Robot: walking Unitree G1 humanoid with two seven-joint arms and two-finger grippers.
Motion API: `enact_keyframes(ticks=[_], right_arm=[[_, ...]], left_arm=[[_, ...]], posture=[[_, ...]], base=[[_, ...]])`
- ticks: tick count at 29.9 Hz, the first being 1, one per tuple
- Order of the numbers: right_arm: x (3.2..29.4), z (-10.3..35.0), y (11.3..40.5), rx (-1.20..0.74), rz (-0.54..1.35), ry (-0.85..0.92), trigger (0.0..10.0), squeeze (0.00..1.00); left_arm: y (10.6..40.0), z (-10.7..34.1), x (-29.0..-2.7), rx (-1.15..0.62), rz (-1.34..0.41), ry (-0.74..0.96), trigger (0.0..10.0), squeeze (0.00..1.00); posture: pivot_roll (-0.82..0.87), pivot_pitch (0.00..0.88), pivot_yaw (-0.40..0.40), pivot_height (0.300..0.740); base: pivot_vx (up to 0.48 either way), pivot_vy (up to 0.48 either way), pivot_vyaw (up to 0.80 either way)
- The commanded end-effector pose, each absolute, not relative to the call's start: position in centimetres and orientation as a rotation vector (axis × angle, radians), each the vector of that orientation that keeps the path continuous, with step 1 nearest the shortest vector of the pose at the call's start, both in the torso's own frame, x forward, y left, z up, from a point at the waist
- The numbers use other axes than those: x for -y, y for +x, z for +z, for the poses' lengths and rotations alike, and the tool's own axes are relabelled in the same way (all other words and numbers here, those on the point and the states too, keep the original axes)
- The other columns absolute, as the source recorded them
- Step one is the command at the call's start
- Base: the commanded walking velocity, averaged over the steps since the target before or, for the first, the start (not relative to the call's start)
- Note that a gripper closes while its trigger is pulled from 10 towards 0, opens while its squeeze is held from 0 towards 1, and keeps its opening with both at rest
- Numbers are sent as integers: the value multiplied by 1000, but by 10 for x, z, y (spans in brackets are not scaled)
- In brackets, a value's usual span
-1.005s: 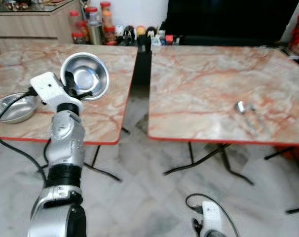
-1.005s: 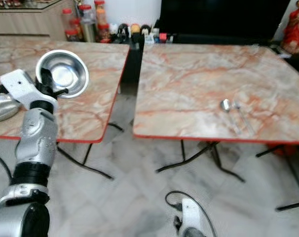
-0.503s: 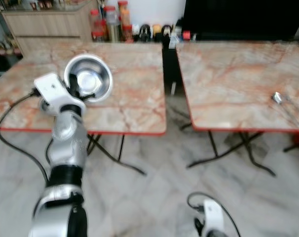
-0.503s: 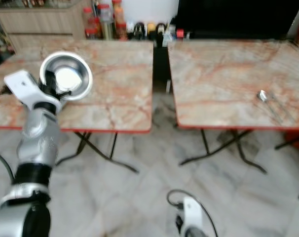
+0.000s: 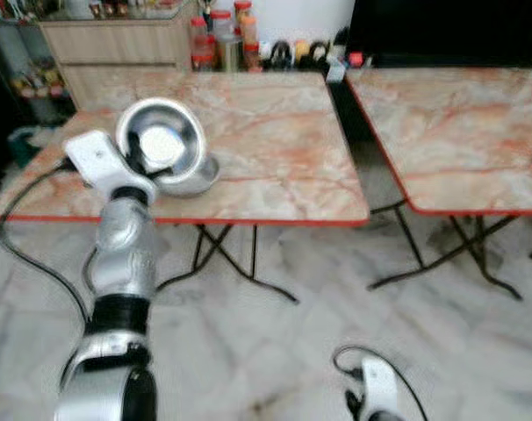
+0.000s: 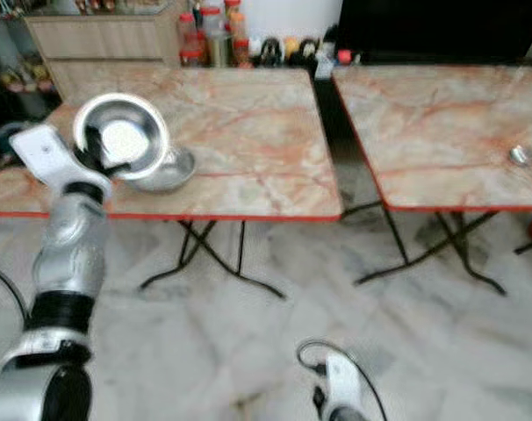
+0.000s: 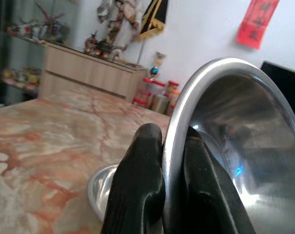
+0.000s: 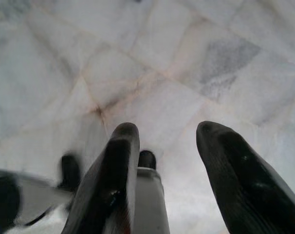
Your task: Setting the table
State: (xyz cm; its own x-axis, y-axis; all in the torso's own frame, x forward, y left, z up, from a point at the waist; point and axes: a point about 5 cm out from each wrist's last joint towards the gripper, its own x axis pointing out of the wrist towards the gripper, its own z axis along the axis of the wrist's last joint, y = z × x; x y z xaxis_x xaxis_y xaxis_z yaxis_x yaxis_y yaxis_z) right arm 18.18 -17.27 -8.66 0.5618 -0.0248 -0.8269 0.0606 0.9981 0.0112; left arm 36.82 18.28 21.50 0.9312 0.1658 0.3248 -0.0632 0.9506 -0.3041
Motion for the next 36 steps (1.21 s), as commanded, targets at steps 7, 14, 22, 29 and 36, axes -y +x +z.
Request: enact_keyframes(ticks=[7,14,22,29,36], right_arm=[[168,-85,185,-960,-37,41,10000,0],[168,-86,183,-963,-42,45,10000,0],[168,-86,183,-963,-50,54,10000,0],[167,-86,184,-959,-54,61,10000,0],[167,-86,184,-959,-54,59,10000,0]], left_arm=[[368,224,-188,389,127,-271,10000,0],[368,224,-187,384,124,-246,10000,0],[367,224,-185,376,107,-246,10000,0],[367,226,-183,386,99,-239,10000,0],[367,227,-182,390,97,-239,10000,0]], posture=[[21,0,-35,740],[19,0,-34,740],[20,0,-35,740],[22,0,-34,740],[23,0,-39,740]], base=[[0,336,0],[0,0,0],[0,0,0],[155,0,0],[314,0,0]])
